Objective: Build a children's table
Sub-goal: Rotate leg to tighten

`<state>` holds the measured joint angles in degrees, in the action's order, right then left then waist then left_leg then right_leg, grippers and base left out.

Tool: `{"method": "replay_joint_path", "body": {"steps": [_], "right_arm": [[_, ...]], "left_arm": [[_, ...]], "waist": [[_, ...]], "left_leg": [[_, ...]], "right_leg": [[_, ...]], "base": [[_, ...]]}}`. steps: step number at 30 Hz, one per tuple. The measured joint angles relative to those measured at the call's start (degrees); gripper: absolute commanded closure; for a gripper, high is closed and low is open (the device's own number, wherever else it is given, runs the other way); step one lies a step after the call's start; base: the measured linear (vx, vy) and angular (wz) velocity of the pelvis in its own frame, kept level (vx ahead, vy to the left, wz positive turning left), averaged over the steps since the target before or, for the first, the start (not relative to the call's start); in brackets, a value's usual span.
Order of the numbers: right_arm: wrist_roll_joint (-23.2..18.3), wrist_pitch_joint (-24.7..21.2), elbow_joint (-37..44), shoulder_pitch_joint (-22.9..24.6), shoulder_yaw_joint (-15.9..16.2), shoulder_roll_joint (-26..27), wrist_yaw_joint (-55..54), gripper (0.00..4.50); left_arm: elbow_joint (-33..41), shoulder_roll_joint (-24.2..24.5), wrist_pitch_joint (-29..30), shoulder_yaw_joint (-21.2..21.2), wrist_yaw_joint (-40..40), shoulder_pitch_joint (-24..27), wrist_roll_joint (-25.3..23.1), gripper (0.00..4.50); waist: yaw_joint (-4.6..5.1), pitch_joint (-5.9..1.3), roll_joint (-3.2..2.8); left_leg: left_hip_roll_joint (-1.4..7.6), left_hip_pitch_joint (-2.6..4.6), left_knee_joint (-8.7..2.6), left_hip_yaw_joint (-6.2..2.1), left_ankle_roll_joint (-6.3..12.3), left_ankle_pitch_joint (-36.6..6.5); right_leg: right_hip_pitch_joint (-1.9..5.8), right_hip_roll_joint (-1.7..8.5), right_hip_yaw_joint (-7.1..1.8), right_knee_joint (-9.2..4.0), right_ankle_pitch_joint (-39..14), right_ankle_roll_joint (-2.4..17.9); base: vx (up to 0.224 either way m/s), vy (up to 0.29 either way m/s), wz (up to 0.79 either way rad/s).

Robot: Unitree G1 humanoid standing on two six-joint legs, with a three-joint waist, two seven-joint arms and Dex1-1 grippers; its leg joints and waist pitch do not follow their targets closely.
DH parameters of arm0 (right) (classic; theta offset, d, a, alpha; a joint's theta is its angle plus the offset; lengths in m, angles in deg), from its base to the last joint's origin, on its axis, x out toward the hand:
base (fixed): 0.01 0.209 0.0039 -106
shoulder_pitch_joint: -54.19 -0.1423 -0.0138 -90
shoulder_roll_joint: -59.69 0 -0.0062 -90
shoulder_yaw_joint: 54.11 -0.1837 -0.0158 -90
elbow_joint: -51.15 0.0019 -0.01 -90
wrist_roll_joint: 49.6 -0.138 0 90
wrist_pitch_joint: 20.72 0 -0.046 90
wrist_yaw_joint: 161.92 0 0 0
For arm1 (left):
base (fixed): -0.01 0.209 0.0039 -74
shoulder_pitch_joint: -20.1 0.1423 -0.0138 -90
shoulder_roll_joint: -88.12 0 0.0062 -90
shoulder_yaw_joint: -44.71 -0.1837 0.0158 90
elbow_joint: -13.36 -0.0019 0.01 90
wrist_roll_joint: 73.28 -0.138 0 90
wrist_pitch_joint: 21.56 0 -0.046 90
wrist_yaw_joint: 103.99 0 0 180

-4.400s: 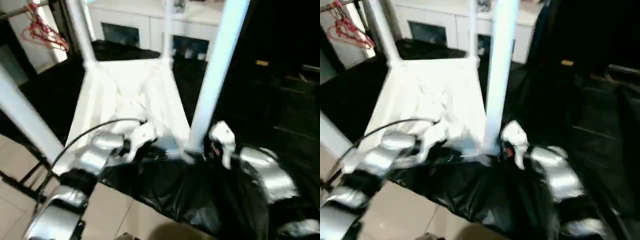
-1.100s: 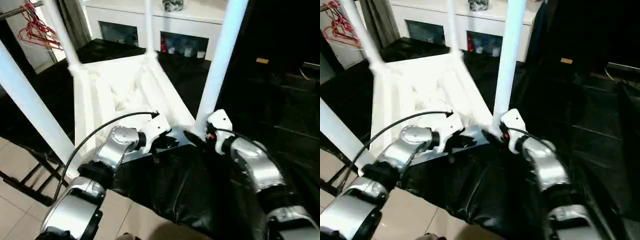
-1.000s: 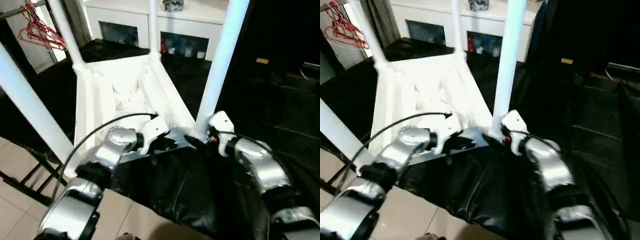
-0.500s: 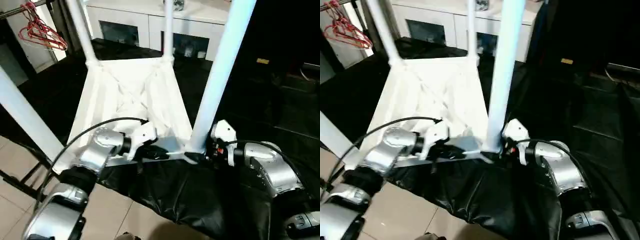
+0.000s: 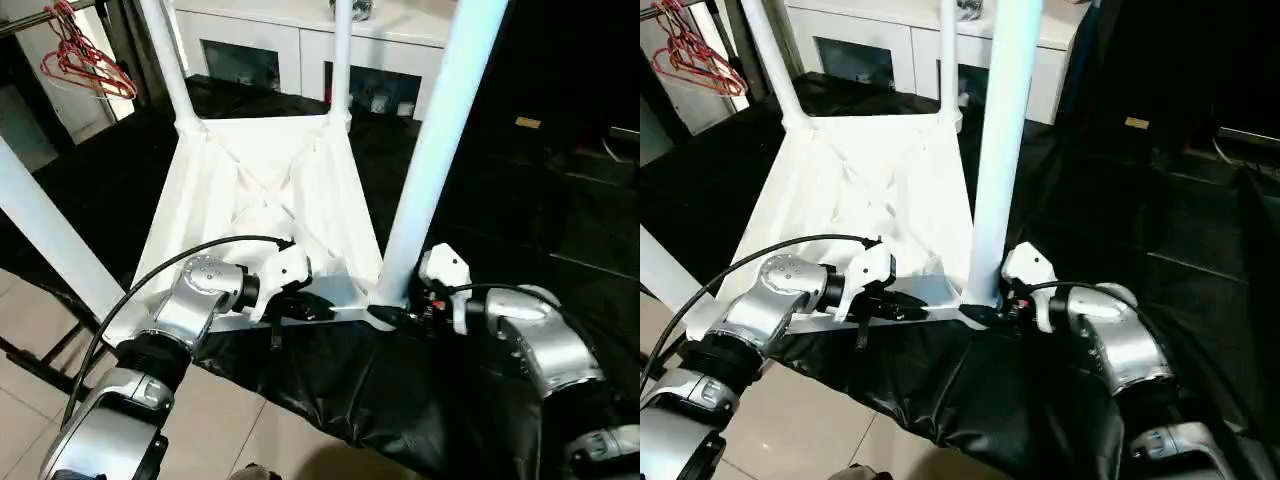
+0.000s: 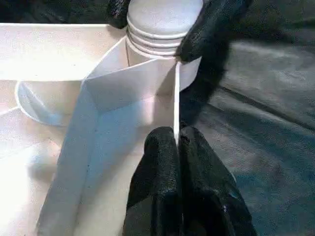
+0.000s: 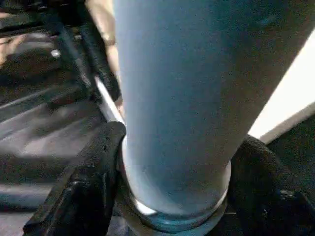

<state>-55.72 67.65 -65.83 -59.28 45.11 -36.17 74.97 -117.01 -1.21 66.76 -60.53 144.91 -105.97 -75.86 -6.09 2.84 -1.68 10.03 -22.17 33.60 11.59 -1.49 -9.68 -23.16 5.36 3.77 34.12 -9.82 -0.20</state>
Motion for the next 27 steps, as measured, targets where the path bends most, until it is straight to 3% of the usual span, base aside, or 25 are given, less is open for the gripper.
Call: {"method": "replay_joint_path", "body": {"steps": [5,11,13,14,17,21,27], "right_arm": [[1.8,-0.4,-2.91,-0.32,-3.36,5.81,-13.92,1.81],[3.81,-4.11,-7.75,-4.61,-7.45,12.62,-33.22,1.81],[3.98,-4.18,-8.16,-5.04,-7.51,12.91,-34.15,1.81],[4.26,-3.77,-8.73,-5.41,-7.52,12.93,-34.15,1.25],[4.41,-2.76,-9.27,-5.62,-7.61,13.14,-33.84,1.11],[4.37,-2.6,-9.28,-5.62,-7.76,13.15,-32.72,0.61],[4.11,-0.43,-9.71,-5.63,-6.9,11.01,-26.54,0.48]], "left_arm": [[-4.57,-4.24,1.8,0.88,-8.76,-3.03,-1.59,4.5],[-9.41,-11.07,5.29,1.76,-21.84,-6.68,-3.55,4.5],[-9.46,-11.39,5.32,1.77,-22.75,-6.7,-3.58,4.5],[-9.75,-11.59,5.28,1.87,-23.06,-6.87,-3.64,4.5],[-10.16,-11.74,5.08,2.0,-23.1,-7.15,-3.77,4.5],[-10.39,-11.52,4.22,1.99,-22.72,-7.14,-3.8,4.5],[-8.82,-9.88,3.12,1.96,-19.36,-6.12,-3.45,4.5]], "waist": [[0.63,0.0,0.04],[1.07,-0.09,-0.09],[1.0,-0.16,-0.23],[0.94,-0.19,-0.28],[0.93,-0.21,-0.34],[0.96,-0.19,-0.36],[1.01,-0.08,-0.54]], "left_leg": [[-0.04,0.08,0.06,0.0,0.0,0.0],[-0.07,0.14,0.09,-0.01,-0.01,0.0],[-0.07,0.14,0.06,-0.02,0.0,0.0],[-0.07,0.13,0.03,-0.02,0.0,0.0],[-0.07,0.1,0.01,-0.02,0.0,0.0],[-0.07,0.1,0.02,-0.02,0.0,0.0],[-0.06,0.06,-0.06,-0.02,0.0,0.0]], "right_leg": [[0.07,0.0,-0.06,-0.03,0.01,0.01],[0.14,0.01,-0.09,-0.07,0.04,0.06],[0.15,0.01,-0.08,-0.06,0.06,0.09],[0.14,0.0,-0.07,-0.06,0.06,0.09],[0.13,0.01,-0.05,-0.07,0.06,0.08],[0.13,0.01,-0.05,-0.07,0.06,0.08],[0.07,0.0,-0.04,-0.09,0.05,0.08]], "base": [[0.0,0.0,0.0],[0.0,0.0,0.0],[0.0,0.0,0.0],[0.0,0.0,0.0],[0.0,0.0,0.0],[0.0,0.0,0.0],[0.0,0.0,0.0]]}}
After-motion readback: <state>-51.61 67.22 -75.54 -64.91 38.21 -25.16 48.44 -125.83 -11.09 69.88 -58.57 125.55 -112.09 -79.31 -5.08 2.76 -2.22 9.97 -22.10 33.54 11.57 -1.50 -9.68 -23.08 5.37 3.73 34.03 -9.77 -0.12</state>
